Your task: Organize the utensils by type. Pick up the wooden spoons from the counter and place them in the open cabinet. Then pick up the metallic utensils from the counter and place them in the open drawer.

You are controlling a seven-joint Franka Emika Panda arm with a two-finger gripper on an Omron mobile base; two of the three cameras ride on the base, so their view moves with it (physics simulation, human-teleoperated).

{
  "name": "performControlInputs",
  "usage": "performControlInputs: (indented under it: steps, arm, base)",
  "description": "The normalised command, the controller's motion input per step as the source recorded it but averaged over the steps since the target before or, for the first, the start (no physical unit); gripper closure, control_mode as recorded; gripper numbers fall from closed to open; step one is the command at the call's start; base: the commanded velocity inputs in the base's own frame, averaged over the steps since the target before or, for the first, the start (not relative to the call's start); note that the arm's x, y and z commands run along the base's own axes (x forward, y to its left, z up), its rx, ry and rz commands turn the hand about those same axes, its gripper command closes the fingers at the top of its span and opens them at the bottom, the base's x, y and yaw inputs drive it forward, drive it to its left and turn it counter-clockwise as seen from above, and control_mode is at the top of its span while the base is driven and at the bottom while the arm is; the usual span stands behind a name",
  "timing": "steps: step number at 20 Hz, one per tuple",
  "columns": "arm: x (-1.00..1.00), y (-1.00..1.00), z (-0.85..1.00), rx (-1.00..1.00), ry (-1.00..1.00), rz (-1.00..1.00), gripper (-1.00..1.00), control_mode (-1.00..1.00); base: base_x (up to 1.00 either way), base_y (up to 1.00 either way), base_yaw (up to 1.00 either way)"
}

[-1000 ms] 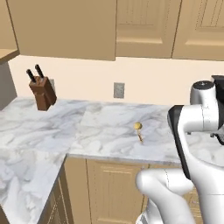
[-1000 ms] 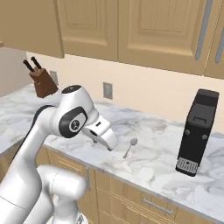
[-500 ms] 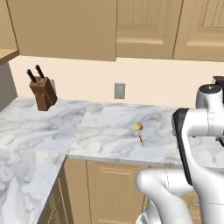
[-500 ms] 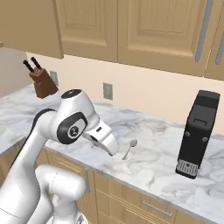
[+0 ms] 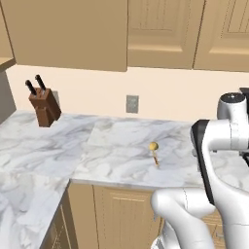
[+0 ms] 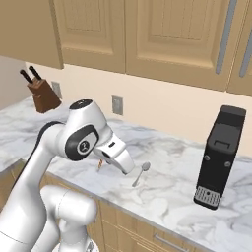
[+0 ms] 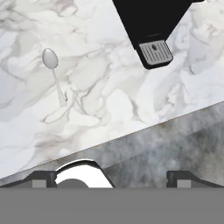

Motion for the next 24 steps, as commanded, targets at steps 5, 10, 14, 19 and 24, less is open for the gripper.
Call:
performControlInputs:
  steps: [5, 10, 14, 19, 24]
  arm:
    - [0.0, 0.0, 0.0, 0.0, 0.0, 0.0, -1.0, 1.0]
    - [0.0, 0.0, 0.0, 0.0, 0.0, 0.0, -1.0, 1.0]
    - [0.0, 0.0, 0.0, 0.0, 0.0, 0.0, -1.0, 1.0]
    - [0.0, 0.0, 0.0, 0.0, 0.0, 0.0, -1.0, 1.0]
    - [0.6, -0.16, -0.13, 0.0, 0.07, 0.15, -1.0, -1.0]
  base:
    - [0.11, -0.02, -0.15]
    - [0.0, 0.0, -0.02]
    - [0.0, 0.0, 0.0]
    - [0.05, -0.02, 0.0]
    - [0.0, 0.0, 0.0]
